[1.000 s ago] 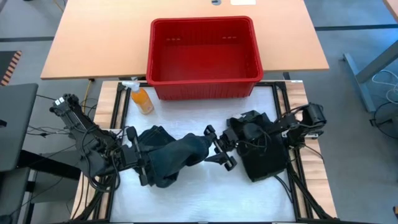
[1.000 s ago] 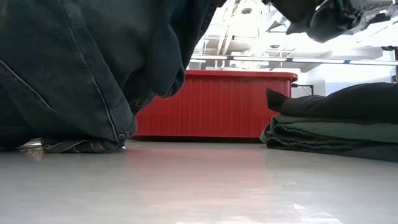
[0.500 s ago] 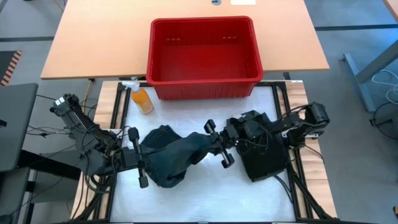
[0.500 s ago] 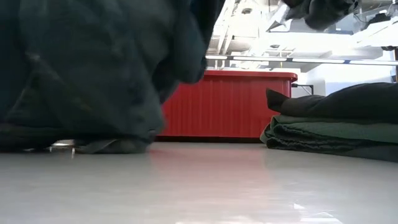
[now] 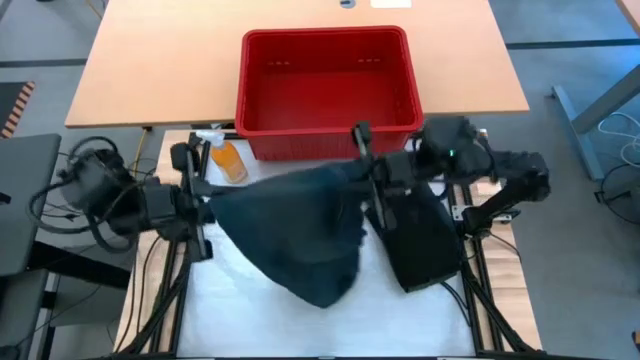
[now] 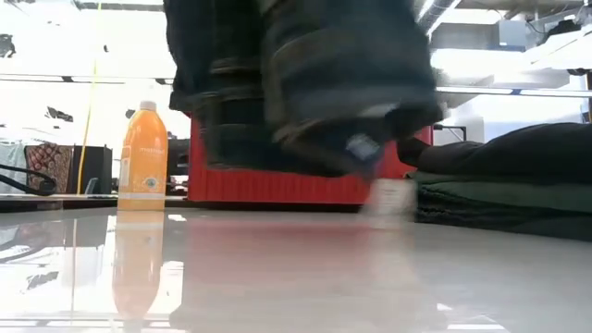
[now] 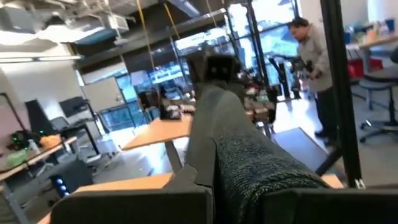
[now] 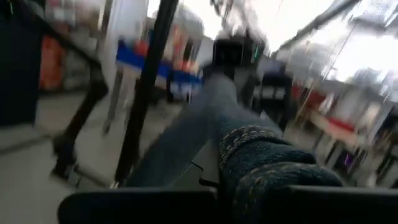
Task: Fold laundry
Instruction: Fold the dark blue jeans
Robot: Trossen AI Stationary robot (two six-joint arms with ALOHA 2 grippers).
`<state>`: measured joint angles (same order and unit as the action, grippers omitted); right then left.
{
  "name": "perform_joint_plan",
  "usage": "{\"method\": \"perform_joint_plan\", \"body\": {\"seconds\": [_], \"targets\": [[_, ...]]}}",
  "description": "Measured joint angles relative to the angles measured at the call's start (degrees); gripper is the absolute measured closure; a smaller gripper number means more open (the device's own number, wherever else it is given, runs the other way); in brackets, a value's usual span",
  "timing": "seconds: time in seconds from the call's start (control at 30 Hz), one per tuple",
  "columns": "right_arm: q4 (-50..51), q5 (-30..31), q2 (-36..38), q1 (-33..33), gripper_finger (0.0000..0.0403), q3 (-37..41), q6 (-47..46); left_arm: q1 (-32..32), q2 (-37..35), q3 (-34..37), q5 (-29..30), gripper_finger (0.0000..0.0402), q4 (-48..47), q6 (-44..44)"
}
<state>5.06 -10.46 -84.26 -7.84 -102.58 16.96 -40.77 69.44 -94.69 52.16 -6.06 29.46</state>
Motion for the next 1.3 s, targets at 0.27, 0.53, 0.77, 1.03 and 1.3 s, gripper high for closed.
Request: {"method": "perform_joint_plan", "body": {"seconds": [0.27,0.53,0.77,1.03,1.3], "targets": [[36.43,12.17,-14.6,-0.11,0.0377,-32.47,5.51,1.24,4.96,-8.79,1.57,0.0401,-11.36,-2.2],[32.52,22.87,-10.49,1.11,0.0377,-27.07,4.67,1.64,5.52,-9.12,2.97,0.0401,-21.94,-9.92],[37.75,21.15,-10.1,0.66,0.0377,-27.01,3.35,2.96,6.2,-9.04,1.17,0.0401,-24.4,-12.17],[40.42,19.67,-9.98,-1.52,0.0377,-27.05,6.56,3.14,6.42,-9.03,0.48,0.0401,-23.33,-10.77],[42.49,13.03,-9.95,-1.77,0.0377,-27.09,6.74,3.14,6.31,-9.07,-2.41,0.0399,-30.21,-16.35]]}}
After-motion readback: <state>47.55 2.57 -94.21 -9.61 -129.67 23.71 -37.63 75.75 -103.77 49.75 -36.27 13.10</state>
